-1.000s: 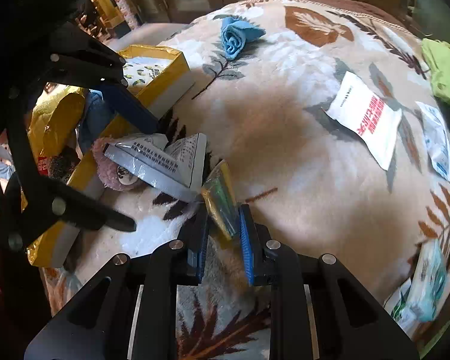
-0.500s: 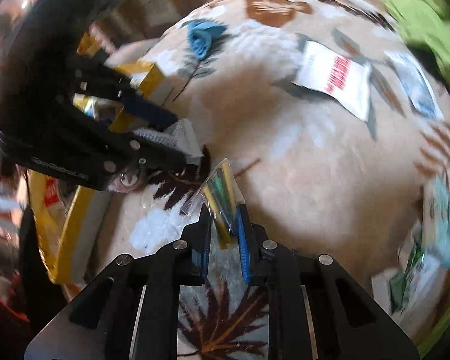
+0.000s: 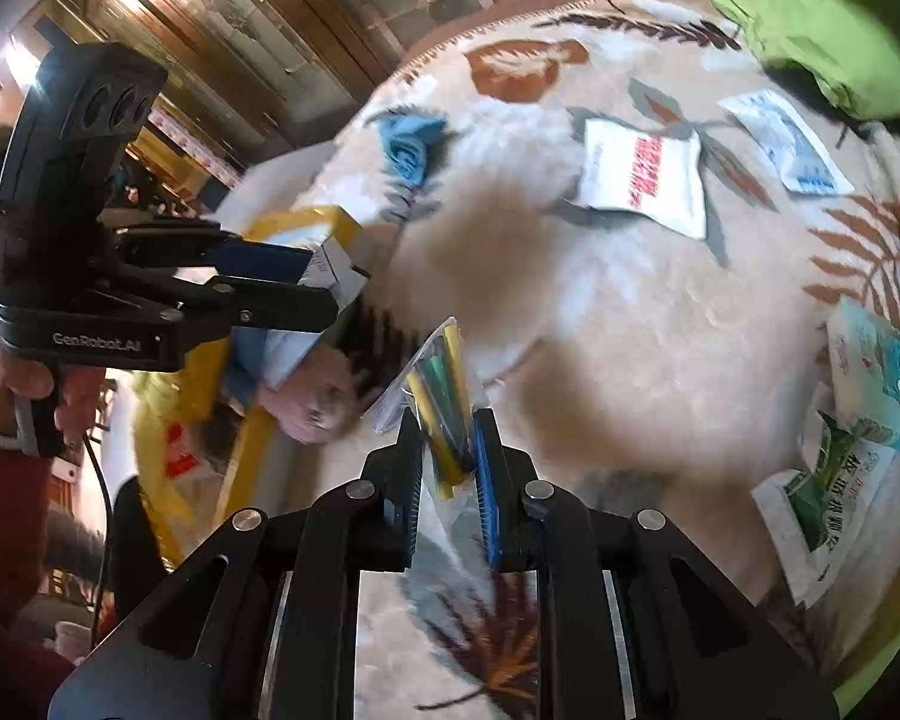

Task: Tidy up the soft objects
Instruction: 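Close the left tool on the white sachet while the right tool holds the pen bag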

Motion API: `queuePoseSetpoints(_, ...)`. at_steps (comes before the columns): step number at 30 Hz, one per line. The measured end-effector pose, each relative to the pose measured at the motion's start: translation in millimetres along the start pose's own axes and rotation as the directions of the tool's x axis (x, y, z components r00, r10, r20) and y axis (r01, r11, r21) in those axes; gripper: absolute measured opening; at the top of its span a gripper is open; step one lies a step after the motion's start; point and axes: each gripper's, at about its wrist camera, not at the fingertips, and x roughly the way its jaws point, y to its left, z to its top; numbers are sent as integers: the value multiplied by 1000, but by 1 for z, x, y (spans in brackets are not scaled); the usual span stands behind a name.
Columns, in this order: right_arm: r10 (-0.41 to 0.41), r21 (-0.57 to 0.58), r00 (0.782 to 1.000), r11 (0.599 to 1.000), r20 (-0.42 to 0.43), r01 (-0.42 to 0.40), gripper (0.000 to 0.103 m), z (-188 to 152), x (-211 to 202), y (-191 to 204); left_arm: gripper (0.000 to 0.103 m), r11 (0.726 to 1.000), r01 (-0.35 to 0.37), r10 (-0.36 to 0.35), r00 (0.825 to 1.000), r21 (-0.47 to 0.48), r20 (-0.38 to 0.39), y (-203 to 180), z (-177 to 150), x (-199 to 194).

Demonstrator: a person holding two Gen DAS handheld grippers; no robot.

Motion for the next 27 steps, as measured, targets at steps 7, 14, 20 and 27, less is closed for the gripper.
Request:
queuePoseSetpoints(7,55,-15,998,998,24,-55,15,15,4,28,14,989,29,-22,998,-143,56,42,-24,-25)
queuePoseSetpoints(14,25,1,999,1000,44,-25,15,22,8,31,42,990,14,-3,997,-140,79,33,-20,-23)
queuePoseSetpoints(20,-4,72,998,997,55,0,15,14,-11,-3,79,976,-61,64,998,-208,10,7,5,12)
queuePoseSetpoints(27,3,160,995,987,97,-18,16,5,-34,-35,79,923,-154,121,986,-353,-112,5,16,67)
